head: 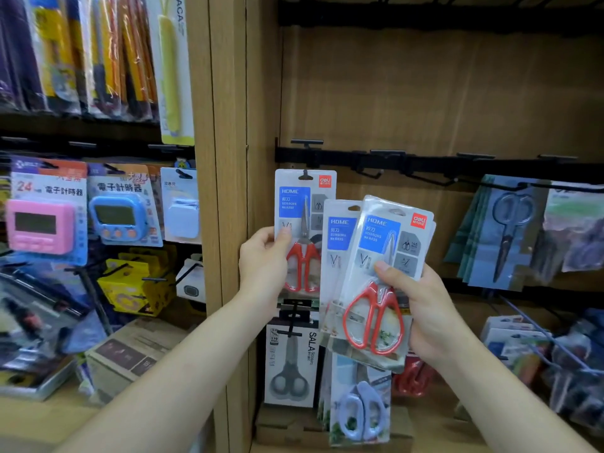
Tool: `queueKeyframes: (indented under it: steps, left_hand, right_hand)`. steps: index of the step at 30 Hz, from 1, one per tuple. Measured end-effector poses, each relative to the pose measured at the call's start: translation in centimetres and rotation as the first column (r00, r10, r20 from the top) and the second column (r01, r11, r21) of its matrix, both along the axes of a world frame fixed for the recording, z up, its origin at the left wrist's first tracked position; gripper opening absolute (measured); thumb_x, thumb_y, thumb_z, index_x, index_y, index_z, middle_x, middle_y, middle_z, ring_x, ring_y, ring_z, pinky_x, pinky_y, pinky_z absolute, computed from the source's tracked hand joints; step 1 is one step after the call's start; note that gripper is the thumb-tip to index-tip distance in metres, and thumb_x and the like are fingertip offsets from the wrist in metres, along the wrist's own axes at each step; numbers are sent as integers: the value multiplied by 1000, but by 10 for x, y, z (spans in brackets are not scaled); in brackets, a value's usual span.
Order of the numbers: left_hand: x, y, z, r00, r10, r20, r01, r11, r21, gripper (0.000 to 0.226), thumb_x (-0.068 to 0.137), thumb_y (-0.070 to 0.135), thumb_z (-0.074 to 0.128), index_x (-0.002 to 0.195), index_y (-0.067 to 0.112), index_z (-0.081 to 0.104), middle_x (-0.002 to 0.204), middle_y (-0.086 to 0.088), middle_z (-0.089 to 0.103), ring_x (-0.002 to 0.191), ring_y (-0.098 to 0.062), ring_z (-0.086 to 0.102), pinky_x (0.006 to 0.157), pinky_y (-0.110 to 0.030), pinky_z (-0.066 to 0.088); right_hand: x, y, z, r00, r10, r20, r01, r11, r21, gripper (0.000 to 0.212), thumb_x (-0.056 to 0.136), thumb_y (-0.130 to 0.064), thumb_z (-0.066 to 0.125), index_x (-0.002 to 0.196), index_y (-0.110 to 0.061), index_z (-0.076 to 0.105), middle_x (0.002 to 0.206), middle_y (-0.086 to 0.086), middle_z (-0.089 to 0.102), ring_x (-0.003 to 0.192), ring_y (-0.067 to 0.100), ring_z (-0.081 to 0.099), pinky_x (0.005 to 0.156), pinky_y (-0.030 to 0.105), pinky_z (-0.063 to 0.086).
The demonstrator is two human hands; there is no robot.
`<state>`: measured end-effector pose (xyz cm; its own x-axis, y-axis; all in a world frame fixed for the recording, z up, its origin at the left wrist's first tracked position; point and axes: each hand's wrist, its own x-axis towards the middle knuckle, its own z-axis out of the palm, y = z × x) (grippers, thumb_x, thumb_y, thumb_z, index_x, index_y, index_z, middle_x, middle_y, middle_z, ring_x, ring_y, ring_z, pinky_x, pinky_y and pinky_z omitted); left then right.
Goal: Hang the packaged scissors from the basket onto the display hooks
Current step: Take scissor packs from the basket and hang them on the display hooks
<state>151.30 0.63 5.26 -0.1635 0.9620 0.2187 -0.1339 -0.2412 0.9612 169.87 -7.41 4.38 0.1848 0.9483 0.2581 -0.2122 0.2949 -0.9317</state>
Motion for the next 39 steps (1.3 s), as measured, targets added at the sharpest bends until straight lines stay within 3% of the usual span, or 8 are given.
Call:
queueKeyframes:
  steps: [3, 7, 12, 14, 19, 24, 34, 39]
  left_hand:
    - [3, -6, -12, 987, 136, -85, -124, 984, 127, 51, 101, 24, 66, 149, 25, 47, 146, 6, 57, 132, -8, 56, 110, -32, 48]
    - [12, -24, -23, 950, 282, -133, -201, 879, 432, 44, 98, 17, 70, 135, 30, 52, 134, 13, 55, 120, 10, 53, 92, -2, 43]
    - [22, -34, -9, 968, -177, -177, 220, 939, 263, 22, 99, 23, 68, 120, 25, 65, 115, 9, 74, 109, -5, 69, 92, -31, 60]
    - [28, -39, -7, 966, -216, -142, 244, 945, 218, 13, 100, 20, 66, 112, 24, 68, 112, 9, 76, 108, -8, 72, 90, -35, 62]
    - [26, -32, 7, 992, -27, 123, 0, 976, 220, 10, 104, 18, 60, 109, 17, 69, 105, 2, 78, 100, -16, 75, 90, -51, 61]
    - [21, -22, 21, 970, 71, 234, -130, 960, 246, 8, 104, 20, 61, 111, 24, 63, 108, 5, 77, 100, -9, 75, 87, -45, 63]
    - [19, 0, 25, 978, 175, 115, -196, 957, 214, 14, 100, 29, 67, 104, 38, 56, 103, 9, 74, 94, -9, 76, 79, -43, 65]
    - [15, 1, 17, 971, 239, 30, -238, 934, 268, 16, 101, 28, 66, 114, 31, 57, 102, 13, 71, 89, 0, 73, 70, -29, 63]
  right_hand:
    - [12, -5, -1, 999, 36, 34, -36, 999, -23, 44, 82, -23, 69, 126, -19, 64, 118, 8, 76, 106, 32, 74, 94, 53, 59]
    - [22, -10, -1, 997, 73, 39, -72, 997, -21, 41, 83, -22, 67, 124, -22, 65, 116, 6, 77, 103, 30, 75, 89, 47, 62]
    - [24, -12, -1, 993, 116, 4, -116, 993, 6, 44, 87, -19, 64, 131, -19, 62, 124, 10, 74, 109, 32, 73, 89, 46, 62]
    - [24, -13, 0, 991, 135, -18, -135, 991, 14, 43, 88, -17, 62, 131, -18, 62, 122, 9, 75, 105, 30, 75, 82, 42, 64]
    - [30, -13, -2, 992, 81, -99, -83, 996, -20, 44, 85, -21, 65, 130, -19, 63, 118, 11, 76, 98, 29, 77, 78, 43, 65]
    - [34, -16, -5, 993, 77, -88, -84, 993, -82, 39, 85, -19, 66, 124, -17, 65, 112, 12, 77, 91, 28, 78, 71, 41, 66]
    - [35, -18, -9, 998, 47, -34, -51, 992, -119, 48, 78, -25, 72, 125, -17, 64, 114, 11, 77, 98, 30, 77, 82, 47, 64]
    - [36, -19, -8, 999, 33, -24, -35, 994, -107, 47, 79, -25, 72, 124, -17, 64, 113, 9, 77, 99, 29, 77, 82, 46, 64]
